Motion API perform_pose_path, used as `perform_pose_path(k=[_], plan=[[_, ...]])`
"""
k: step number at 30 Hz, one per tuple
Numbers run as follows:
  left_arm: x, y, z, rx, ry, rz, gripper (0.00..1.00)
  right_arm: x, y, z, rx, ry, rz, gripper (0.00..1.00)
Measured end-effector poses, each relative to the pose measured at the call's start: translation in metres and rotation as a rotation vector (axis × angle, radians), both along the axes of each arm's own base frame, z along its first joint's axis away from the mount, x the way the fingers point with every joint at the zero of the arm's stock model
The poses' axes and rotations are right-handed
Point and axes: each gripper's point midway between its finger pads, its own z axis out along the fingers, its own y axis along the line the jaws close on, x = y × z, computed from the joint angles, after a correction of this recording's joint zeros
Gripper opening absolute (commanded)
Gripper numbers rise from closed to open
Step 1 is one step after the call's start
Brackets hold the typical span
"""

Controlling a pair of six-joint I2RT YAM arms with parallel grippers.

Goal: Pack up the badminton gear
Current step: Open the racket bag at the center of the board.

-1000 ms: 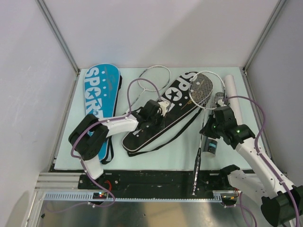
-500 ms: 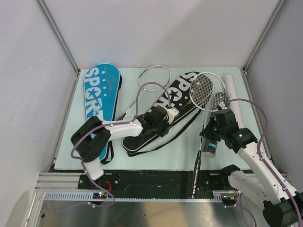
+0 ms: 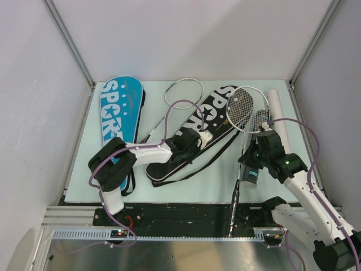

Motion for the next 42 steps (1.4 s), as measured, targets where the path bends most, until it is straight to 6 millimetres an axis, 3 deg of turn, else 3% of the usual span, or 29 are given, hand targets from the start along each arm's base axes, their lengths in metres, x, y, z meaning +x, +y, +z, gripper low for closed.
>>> perform_pose_path(k=[3, 10, 17, 23, 33, 42], plan=[[0.001, 0.001, 0.0, 0.004, -0.005, -0.001, 0.01, 0.0, 0.0, 0.0, 0.0, 0.0, 0.0, 0.0], [0.001, 0.001, 0.006, -0.005, -0.01, 0.001, 0.0, -0.006, -0.002, -0.013, -0.014, 0.035, 0.001, 0.0], [0.009, 0.005, 0.042, -0.11, -0.005, 0.06, 0.0, -0.022, -0.003, -0.028, -0.037, 0.114, 0.013, 0.0], [0.025, 0.009, 0.065, -0.19, -0.001, 0.13, 0.0, -0.038, 0.009, -0.039, -0.038, 0.205, 0.056, 0.0], [0.032, 0.012, 0.071, -0.259, 0.056, 0.192, 0.0, -0.072, 0.036, -0.051, -0.063, 0.306, 0.176, 0.0], [0.032, 0.009, 0.079, -0.285, 0.066, 0.18, 0.0, -0.078, 0.038, -0.047, -0.055, 0.301, 0.164, 0.0]])
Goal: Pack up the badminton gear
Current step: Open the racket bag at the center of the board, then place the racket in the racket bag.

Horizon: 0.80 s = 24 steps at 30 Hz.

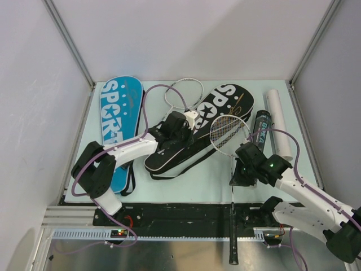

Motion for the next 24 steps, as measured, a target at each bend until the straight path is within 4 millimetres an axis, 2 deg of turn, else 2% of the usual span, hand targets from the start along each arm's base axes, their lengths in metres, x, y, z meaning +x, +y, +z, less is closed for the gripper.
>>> perform_pose_path(k=[10, 24], plan=[[0.003, 0.003, 0.002, -0.003, 0.001, 0.036, 0.0, -0.018, 0.004, -0.005, -0.019, 0.058, 0.066, 0.0], [0.019, 0.008, 0.022, -0.019, -0.042, 0.133, 0.0, -0.052, 0.019, -0.006, -0.021, 0.1, 0.191, 0.0]])
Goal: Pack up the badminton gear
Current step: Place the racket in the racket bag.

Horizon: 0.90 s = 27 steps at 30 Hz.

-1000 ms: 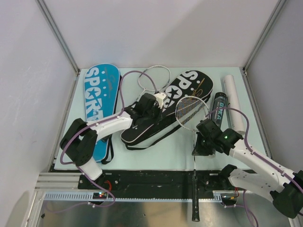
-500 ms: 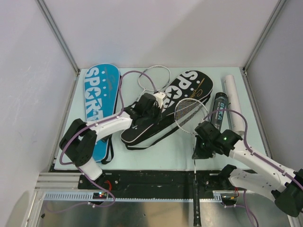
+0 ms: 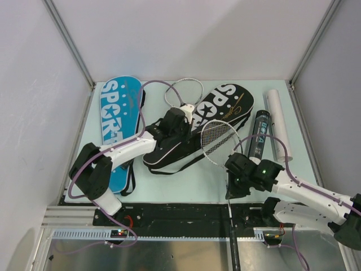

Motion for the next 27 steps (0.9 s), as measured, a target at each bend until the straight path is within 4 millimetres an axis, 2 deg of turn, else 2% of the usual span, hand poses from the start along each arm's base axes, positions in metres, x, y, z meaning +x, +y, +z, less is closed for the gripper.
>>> perform_pose_path(k=[14, 27], plan=[[0.008, 0.004, 0.006, -0.005, -0.012, 0.045, 0.0, -0.047, 0.01, 0.001, -0.013, 0.037, 0.104, 0.0], [0.008, 0.003, 0.005, -0.018, 0.003, 0.06, 0.0, -0.063, 0.022, -0.007, -0.033, 0.044, 0.125, 0.0]])
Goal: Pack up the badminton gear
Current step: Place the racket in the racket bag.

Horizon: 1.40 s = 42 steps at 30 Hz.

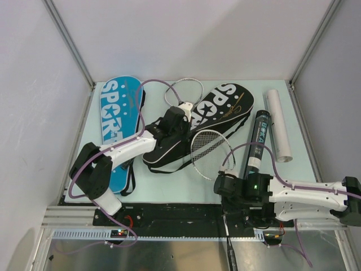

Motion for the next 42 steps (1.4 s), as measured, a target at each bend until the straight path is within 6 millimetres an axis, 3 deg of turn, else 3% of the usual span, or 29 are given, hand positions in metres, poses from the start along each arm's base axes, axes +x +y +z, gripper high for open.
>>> perform_pose_path(k=[8, 15, 20, 25, 42], plan=[[0.0, 0.0, -0.002, 0.001, 0.004, 0.002, 0.0, -0.008, 0.001, -0.002, -0.013, 0.007, 0.011, 0.0], [-0.001, -0.001, -0.002, -0.007, 0.011, 0.002, 0.0, 0.009, 0.008, -0.001, 0.015, -0.046, -0.055, 0.0], [-0.007, -0.005, -0.006, -0.039, 0.037, -0.009, 0.0, 0.055, 0.022, 0.004, 0.085, -0.097, -0.202, 0.0], [-0.019, -0.003, -0.01, -0.06, 0.065, -0.028, 0.0, 0.102, 0.022, -0.003, 0.081, -0.139, -0.299, 0.0], [-0.05, -0.02, -0.015, -0.241, 0.179, -0.081, 0.0, 0.256, 0.06, -0.004, 0.152, -0.304, -0.381, 0.0]])
